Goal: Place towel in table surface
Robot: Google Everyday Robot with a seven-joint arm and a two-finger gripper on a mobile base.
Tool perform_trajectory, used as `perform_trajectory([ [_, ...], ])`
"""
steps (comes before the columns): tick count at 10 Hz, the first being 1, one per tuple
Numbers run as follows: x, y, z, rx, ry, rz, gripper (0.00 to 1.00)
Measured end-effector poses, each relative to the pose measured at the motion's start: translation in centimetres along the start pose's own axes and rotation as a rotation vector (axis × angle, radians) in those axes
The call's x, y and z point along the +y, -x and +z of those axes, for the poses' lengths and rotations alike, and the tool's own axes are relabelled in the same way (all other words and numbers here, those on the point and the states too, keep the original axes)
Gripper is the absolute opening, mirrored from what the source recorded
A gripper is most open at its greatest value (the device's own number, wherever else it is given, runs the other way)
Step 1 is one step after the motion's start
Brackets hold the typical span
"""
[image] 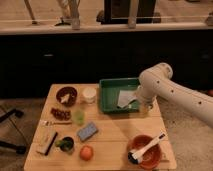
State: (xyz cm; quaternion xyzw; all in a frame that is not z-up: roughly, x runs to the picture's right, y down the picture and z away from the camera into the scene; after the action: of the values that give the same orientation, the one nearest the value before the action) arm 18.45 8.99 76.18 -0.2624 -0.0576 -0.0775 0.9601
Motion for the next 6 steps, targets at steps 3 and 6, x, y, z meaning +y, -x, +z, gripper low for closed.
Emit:
perform_trajectory([
  [3, -0.9, -0.2, 0.9, 0.001, -0.009, 0.001, 0.80],
  [6, -2.3, 0.4, 2.2, -0.009, -0.022, 0.002, 0.80],
])
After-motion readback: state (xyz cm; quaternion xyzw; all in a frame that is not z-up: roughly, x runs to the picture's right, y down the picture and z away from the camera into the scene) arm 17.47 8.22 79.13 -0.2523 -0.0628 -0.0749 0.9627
